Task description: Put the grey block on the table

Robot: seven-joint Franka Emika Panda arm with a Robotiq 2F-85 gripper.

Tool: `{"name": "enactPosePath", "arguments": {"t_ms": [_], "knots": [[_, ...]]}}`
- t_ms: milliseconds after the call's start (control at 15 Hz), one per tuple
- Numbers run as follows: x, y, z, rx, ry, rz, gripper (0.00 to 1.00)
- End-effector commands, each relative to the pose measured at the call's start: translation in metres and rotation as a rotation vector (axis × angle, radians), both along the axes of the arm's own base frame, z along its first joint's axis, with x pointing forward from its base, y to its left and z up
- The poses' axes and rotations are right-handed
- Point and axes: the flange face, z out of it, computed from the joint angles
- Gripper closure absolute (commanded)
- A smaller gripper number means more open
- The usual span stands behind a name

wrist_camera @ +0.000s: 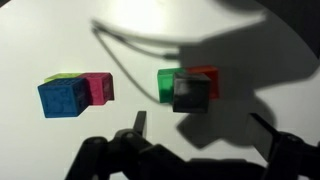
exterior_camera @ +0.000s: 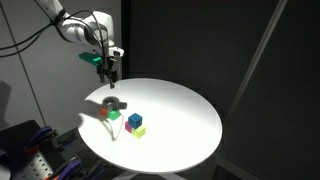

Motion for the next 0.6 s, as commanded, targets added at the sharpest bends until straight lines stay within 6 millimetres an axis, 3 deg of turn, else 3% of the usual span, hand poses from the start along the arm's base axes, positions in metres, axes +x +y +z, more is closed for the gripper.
{"name": "enactPosePath", "arguments": {"t_ms": [0,533], "knots": [[0.0055,0.0067,0.0039,0.003,0.016,-0.054,0.0],[0.0011,0.005,0.0,-0.001,0.004,-0.029,0.0]]}}
